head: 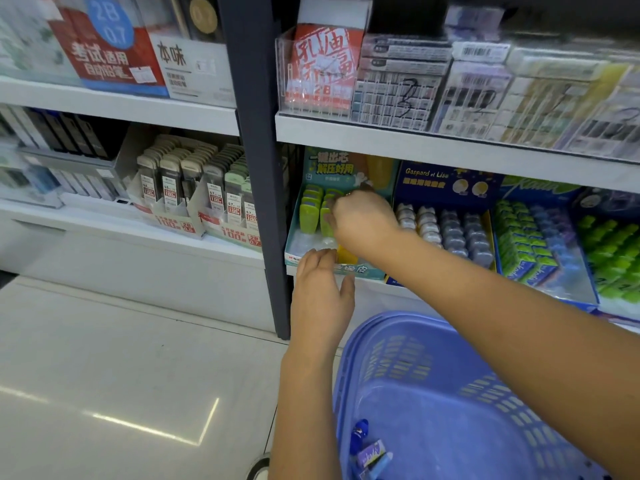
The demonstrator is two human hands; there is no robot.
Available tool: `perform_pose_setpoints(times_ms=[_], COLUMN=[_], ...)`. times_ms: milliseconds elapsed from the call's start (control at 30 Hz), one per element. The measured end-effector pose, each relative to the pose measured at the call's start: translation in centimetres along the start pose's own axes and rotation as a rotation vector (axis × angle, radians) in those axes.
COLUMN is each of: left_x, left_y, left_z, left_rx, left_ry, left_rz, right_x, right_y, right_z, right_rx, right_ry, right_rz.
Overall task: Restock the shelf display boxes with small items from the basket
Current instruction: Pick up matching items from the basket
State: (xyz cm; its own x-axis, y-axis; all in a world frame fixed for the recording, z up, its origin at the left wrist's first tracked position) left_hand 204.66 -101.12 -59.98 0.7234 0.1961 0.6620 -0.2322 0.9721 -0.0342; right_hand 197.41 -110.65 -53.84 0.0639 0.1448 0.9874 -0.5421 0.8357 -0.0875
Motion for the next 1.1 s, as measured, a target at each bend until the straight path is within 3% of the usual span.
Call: perform_pose_setpoints(times_ms=[167, 300, 333, 433, 567, 700, 867, 1100], left_x=[3.0, 2.8, 1.8, -3.3, -11.5, -17.2, -19.7, -20.5], left_y=[1.8, 3.9, 4.3, 6.3, 11.3, 16.2, 18.8, 18.6], left_z=[1.1, 2.4, 2.6, 2.4, 0.7, -3.5, -7.5, -8.5], left_rx=[-0.04, 0.034, 0.066, 0.145, 0.054, -0.051, -0.216, -0.329], left_ry=[0.04, -0.017, -0.09, -0.445, -0.74, -0.989, -1.228, -1.253], left_rz=[0.078, -0.087, -0.18, -0.542, -0.908, -1.223, -1.302, -1.232], right_x=[1.2, 2.5, 1.9, -2.7, -11.5, -18.3, -23.0, -24.6], right_y=[1.2, 8.6, 11.1, 18.6, 26.9, 32.4, 34.8, 34.6], right_z=[0.0, 1.4, 2.0, 2.8, 0.8, -2.1, -4.0, -6.4], right_rx=[0.043, 0.068, 0.041, -0.022, -0.024, 0.111, 0.16, 0.248], right_ry=[-0.144, -0.317, -0.375, -0.46, -0.672, -0.741, -0.767, -0.717], right_rz=[-0.046, 0.285, 0.29, -0.015, -0.573, -0.941, -1.033, -0.989])
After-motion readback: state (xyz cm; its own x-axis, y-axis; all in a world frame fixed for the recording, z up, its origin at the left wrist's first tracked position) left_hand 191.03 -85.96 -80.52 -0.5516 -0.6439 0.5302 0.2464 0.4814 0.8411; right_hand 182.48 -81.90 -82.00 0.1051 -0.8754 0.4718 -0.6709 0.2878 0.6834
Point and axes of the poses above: each hand's wrist, its own y-axis away from the middle knuckle, its own x-axis out of the back of the hand, z = x × y, the point moved 3 cm from there along -y, towards the middle knuckle, and after that the axes turned 14 degrees about x, right-handed, at the moved point
